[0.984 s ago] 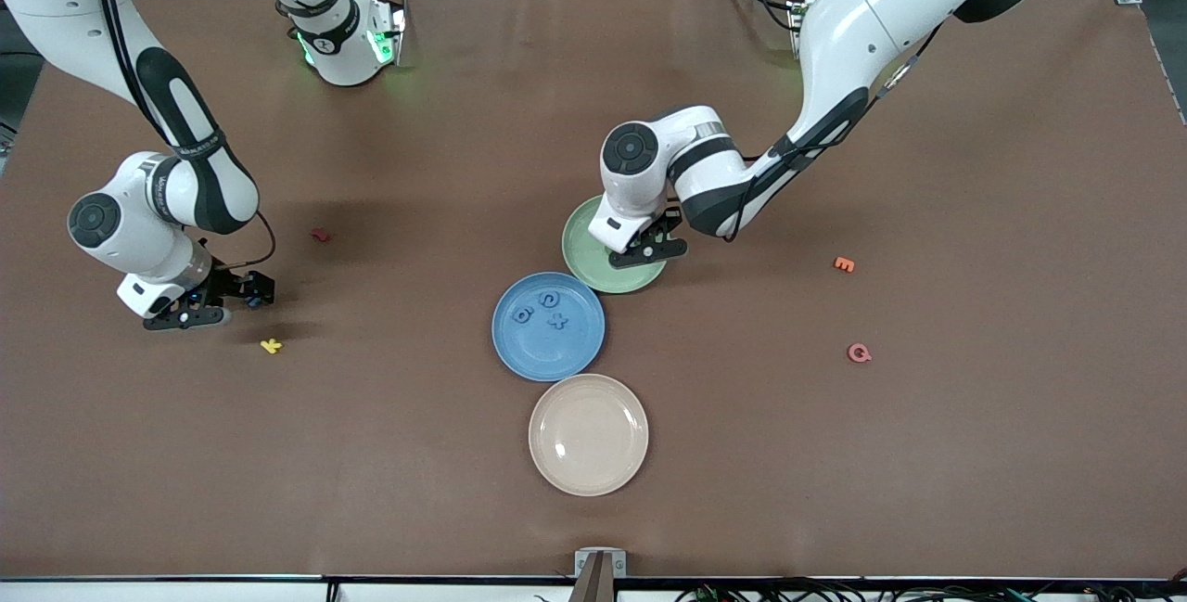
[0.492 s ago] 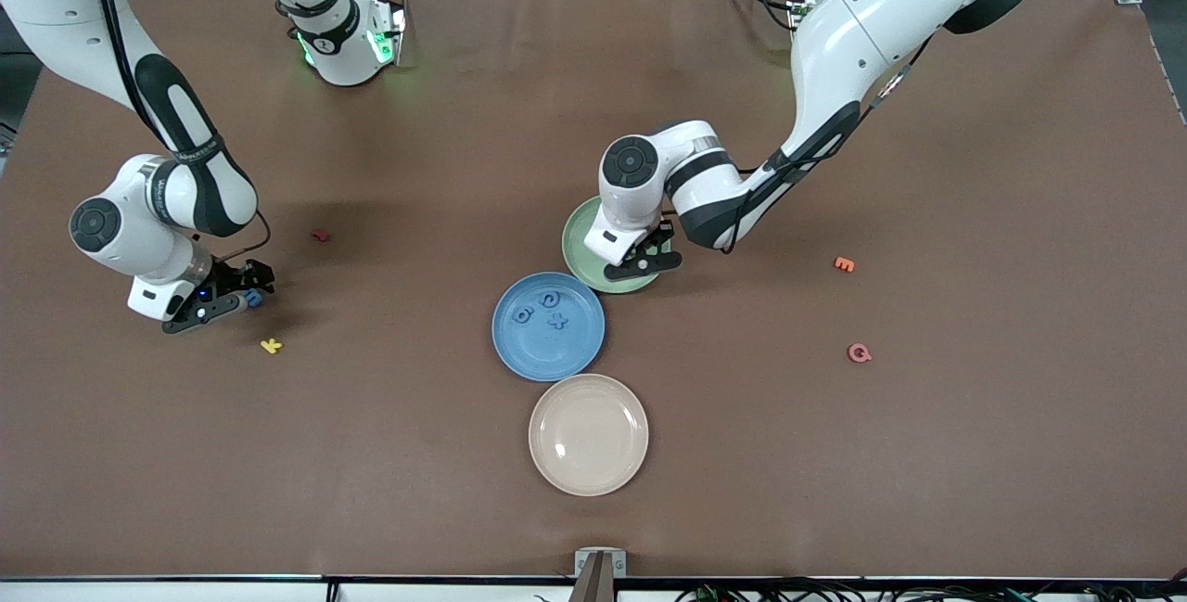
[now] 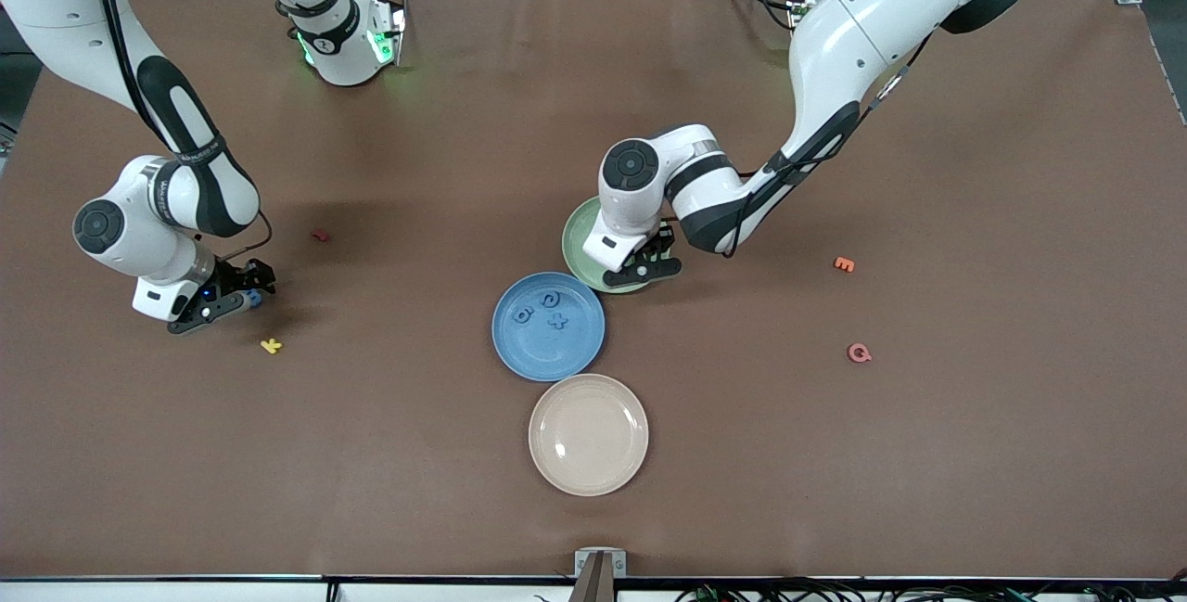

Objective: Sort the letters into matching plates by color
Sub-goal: 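Drop the left gripper's P on the green plate while the right gripper grasps E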

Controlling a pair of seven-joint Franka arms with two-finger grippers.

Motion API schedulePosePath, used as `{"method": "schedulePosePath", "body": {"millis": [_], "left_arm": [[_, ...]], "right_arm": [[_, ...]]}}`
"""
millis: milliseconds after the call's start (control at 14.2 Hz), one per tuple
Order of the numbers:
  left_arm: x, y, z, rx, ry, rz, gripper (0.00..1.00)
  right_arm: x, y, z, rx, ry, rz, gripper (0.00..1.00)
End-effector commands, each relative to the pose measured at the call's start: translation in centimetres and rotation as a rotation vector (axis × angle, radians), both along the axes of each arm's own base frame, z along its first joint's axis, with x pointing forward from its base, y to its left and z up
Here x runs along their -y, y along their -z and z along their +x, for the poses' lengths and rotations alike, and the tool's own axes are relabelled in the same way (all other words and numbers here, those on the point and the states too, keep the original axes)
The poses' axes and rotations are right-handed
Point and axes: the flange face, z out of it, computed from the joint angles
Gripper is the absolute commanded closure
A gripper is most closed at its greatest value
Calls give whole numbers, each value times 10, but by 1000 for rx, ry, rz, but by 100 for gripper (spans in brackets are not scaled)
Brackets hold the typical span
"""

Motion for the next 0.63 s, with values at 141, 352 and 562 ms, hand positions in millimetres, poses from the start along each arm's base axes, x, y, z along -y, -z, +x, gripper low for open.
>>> {"method": "schedulePosePath", "body": {"millis": [141, 352, 562], "left_arm": [[-9, -16, 16, 34, -12, -2, 1], [-17, -26, 34, 51, -33, -18, 1], [-27, -32, 49, 56, -48, -30, 1]], "right_arm": [[6, 2, 1, 8, -40, 6, 58], [6, 2, 1, 10, -26, 6, 97], [-3, -5, 8, 18, 14, 12, 100]]}}
